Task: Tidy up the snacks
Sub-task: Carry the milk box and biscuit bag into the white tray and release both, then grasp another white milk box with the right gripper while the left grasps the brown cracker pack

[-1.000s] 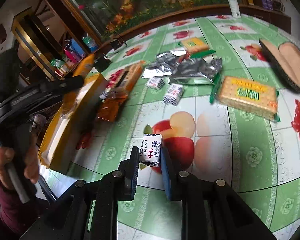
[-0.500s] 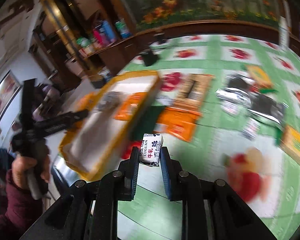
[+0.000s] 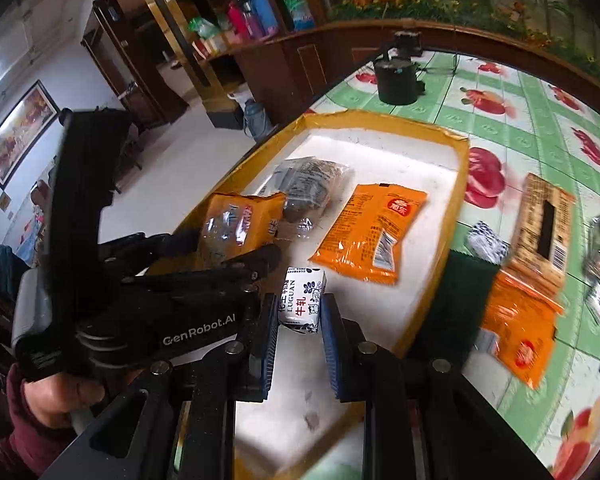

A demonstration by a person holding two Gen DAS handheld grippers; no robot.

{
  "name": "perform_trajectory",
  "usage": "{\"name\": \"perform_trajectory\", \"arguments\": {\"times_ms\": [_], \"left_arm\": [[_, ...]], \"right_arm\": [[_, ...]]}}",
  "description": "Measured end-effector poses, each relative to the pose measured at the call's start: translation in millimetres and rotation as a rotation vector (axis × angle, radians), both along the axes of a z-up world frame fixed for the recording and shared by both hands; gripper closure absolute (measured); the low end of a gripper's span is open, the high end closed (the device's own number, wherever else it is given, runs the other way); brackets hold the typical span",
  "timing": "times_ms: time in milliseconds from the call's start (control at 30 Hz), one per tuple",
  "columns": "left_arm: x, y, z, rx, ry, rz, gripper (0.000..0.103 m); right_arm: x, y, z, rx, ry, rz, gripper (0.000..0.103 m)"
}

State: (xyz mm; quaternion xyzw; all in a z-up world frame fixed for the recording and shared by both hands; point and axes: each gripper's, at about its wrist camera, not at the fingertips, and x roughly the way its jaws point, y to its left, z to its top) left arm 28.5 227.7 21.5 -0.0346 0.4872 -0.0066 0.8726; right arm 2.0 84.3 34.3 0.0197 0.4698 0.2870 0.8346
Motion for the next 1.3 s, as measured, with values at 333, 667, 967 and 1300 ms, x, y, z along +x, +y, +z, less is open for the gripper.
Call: {"name": "perform_trajectory", "arguments": {"times_ms": [333,667,967,1300], "left_arm": [[2.7,10.2,6.7,-0.107,-0.012,0.032,0.031],[-39.5,25.7,50.3,-0.190,-0.136,0.083,0.014],[-91.7,4.6,69.9,-0.194,-0.212,0.136,0.011],[-125.9,-48.2,73.2,-0.097,-0.289,0.078,0.011]], "right_arm": [[27.9,7.7,-10.3,-0.021,0.015,-0.030,0.079],[13.5,-14.7,1.8,0.076,-0.012,-0.065,0.052],[-48.9,-86.6,11.3,0.071,-0.087,-0.161,0.052],[-85.2,-237.9,-8.1,0.054,-0.049,-0.448,0.052]]}}
